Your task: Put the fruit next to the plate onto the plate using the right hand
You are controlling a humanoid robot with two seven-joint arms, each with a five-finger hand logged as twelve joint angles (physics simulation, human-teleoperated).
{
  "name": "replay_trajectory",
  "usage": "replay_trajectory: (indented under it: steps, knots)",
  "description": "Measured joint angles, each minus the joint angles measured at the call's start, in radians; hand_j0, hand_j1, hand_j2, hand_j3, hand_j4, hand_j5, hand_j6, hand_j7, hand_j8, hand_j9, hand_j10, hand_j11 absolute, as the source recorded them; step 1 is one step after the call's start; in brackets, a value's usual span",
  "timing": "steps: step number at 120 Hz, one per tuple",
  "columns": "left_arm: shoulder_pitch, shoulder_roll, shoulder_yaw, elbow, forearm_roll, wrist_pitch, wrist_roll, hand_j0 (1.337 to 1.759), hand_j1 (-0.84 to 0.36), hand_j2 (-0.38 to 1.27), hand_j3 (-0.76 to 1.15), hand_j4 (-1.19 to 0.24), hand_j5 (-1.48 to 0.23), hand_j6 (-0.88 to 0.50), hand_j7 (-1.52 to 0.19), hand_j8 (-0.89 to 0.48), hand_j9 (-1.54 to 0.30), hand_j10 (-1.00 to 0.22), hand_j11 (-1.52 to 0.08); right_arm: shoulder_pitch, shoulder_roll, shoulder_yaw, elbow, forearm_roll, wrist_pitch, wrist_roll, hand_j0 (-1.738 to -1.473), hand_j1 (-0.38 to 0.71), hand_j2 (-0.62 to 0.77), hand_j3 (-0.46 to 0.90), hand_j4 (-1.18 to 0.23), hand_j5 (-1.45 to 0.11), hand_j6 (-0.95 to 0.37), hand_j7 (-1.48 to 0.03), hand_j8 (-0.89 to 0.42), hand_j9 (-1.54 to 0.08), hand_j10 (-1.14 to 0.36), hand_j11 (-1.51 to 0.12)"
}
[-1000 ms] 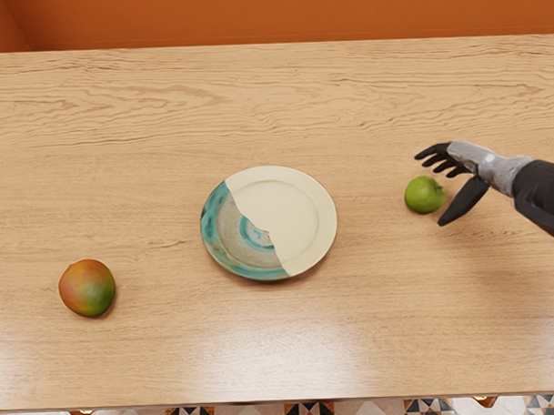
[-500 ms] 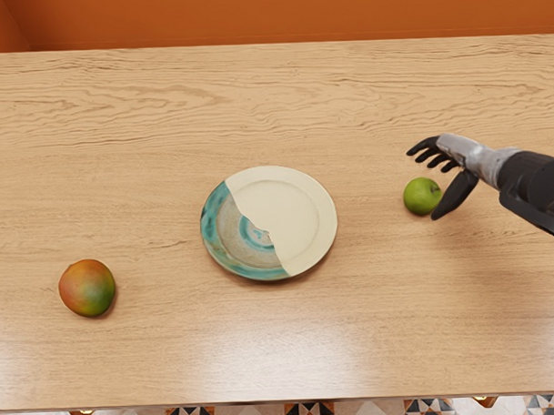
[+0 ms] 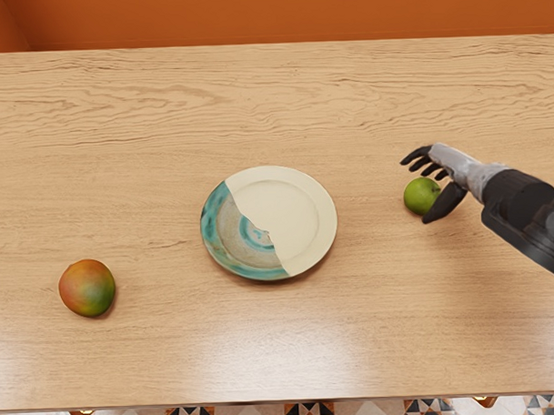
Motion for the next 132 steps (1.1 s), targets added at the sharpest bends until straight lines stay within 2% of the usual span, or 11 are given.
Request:
replay_trajectory:
  steps: [51, 89, 104, 113, 124, 130, 132]
  knots:
    - [0.0, 0.0, 0.0, 0.0, 0.0, 0.0, 0.0, 1.658, 0.07, 0.05, 0.0, -0.23, -0.3, -0.23, -0.3, -0.23, -0.3, -0.23, -0.3, -0.009, 0.026, -0.005, -0.015, -0.044, -0.021, 0.0, -1.658, 0.1, -0.07, 0.0, -0.4, -0.48, -0.39, -0.49, -0.36, -0.49, -0.39, -0.49]
    - [0.0, 0.0, 0.0, 0.0, 0.0, 0.0, 0.0, 1.658, 0.07, 0.05, 0.0, -0.23, -0.3, -0.23, -0.3, -0.23, -0.3, -0.23, -0.3, -0.034, 0.046, -0.004, -0.029, -0.078, -0.024, 0.0, -1.658, 0.13, -0.06, 0.0, -0.49, -0.47, -0.45, -0.54, -0.26, -0.52, -0.34, -0.54]
    - [0.0, 0.0, 0.0, 0.0, 0.0, 0.0, 0.0, 1.658, 0.07, 0.05, 0.0, -0.23, -0.3, -0.23, -0.3, -0.23, -0.3, -0.23, -0.3, -0.039, 0.046, -0.004, -0.029, -0.082, -0.023, 0.0, -1.657, 0.15, -0.06, 0.0, -0.51, -0.5, -0.53, -0.56, -0.32, -0.53, -0.39, -0.56]
    - [0.0, 0.0, 0.0, 0.0, 0.0, 0.0, 0.0, 1.658, 0.07, 0.05, 0.0, -0.23, -0.3, -0.23, -0.3, -0.23, -0.3, -0.23, -0.3, -0.039, 0.047, -0.009, -0.031, -0.08, -0.023, 0.002, -1.656, 0.17, -0.06, 0.0, -0.53, -0.53, -0.63, -0.59, -0.4, -0.55, -0.43, -0.58]
    - [0.0, 0.0, 0.0, 0.0, 0.0, 0.0, 0.0, 1.658, 0.07, 0.05, 0.0, -0.23, -0.3, -0.23, -0.3, -0.23, -0.3, -0.23, -0.3, -0.04, 0.051, -0.014, -0.039, -0.083, -0.022, 0.007, -1.652, 0.19, -0.09, 0.0, -0.55, -0.56, -0.62, -0.62, -0.4, -0.58, -0.42, -0.61]
    - [0.0, 0.0, 0.0, 0.0, 0.0, 0.0, 0.0, 1.658, 0.07, 0.05, 0.0, -0.23, -0.3, -0.23, -0.3, -0.23, -0.3, -0.23, -0.3, -0.039, 0.056, -0.019, -0.047, -0.088, -0.023, 0.012, -1.648, 0.19, -0.06, 0.0, -0.58, -0.56, -0.63, -0.64, -0.44, -0.58, -0.44, -0.62]
    - [0.001, 0.0, 0.0, 0.0, 0.0, 0.0, 0.0, 1.658, 0.07, 0.05, 0.0, -0.23, -0.3, -0.23, -0.3, -0.23, -0.3, -0.23, -0.3, -0.039, 0.058, -0.02, -0.05, -0.087, -0.022, 0.013, -1.648, 0.2, -0.07, 0.0, -0.58, -0.57, -0.62, -0.64, -0.41, -0.59, -0.43, -0.63]
